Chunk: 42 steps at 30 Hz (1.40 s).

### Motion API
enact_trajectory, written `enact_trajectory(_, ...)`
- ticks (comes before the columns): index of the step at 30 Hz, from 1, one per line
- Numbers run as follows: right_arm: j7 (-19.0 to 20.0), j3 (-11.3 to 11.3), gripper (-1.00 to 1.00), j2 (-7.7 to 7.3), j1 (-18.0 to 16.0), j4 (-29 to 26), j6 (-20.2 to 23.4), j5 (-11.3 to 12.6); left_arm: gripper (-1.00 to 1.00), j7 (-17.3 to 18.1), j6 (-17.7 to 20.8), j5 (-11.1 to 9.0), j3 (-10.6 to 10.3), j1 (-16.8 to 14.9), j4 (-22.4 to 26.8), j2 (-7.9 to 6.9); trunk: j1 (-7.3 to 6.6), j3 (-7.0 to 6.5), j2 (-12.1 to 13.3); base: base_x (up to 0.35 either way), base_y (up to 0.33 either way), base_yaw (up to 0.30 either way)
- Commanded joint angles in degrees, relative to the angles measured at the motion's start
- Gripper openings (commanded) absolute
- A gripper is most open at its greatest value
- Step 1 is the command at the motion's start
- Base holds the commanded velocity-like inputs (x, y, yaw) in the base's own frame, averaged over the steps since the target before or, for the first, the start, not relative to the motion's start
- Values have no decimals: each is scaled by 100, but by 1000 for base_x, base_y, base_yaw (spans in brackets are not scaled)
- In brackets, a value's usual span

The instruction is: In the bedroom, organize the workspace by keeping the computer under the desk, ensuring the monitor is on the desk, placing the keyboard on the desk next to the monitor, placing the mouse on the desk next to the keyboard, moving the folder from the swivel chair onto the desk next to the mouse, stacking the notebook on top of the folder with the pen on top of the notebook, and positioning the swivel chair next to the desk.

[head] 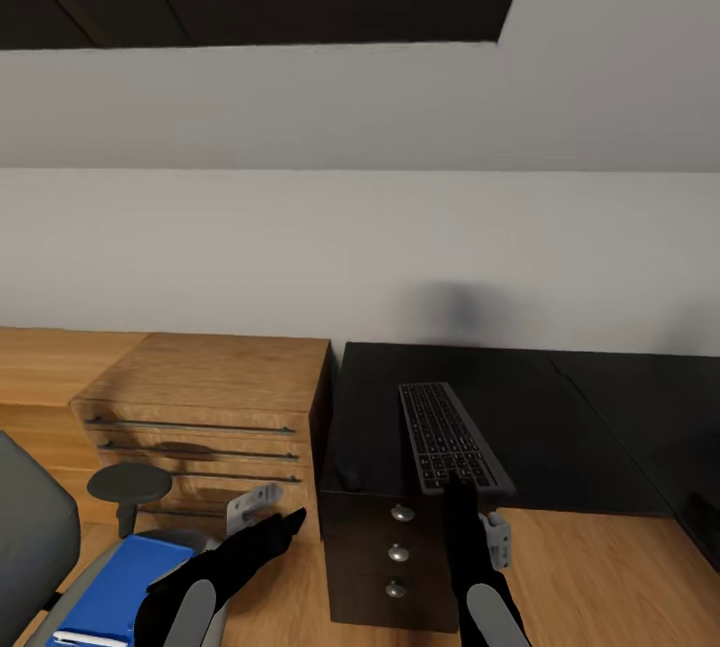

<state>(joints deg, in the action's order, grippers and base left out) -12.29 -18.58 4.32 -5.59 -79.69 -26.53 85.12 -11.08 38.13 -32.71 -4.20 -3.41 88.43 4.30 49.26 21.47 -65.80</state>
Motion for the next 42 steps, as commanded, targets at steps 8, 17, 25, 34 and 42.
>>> enact_trajectory(8, -36, -2, -100, 7, -3, 41, -69, 198, 100, -59, 25, -74, 26, -4, 38, 1, 2, 7, -4, 50, 0, 0)
enact_trajectory(17, -36, 3, -100, 8, -3, 41, -69, 198, 100, -69, 28, -78, 42, -2, 60, 2, 156, 133, -284, 1, 0, 0)
enact_trajectory(25, -36, 1, -100, 8, -3, 41, -66, 198, 100, -70, 28, -78, 42, -2, 60, 1, 332, 277, -605, 0, 0, 0)
enact_trajectory(34, -36, -1, -100, 8, -3, 41, -64, 198, 100, -70, 28, -81, 28, -3, 49, 1, 398, 331, -726, 0, 0, 0)
enact_trajectory(42, -39, -4, -100, 12, -3, 43, -63, 198, 100, -67, 26, -78, 24, -2, 28, 1, 398, 331, -726, 0, 0, 0)
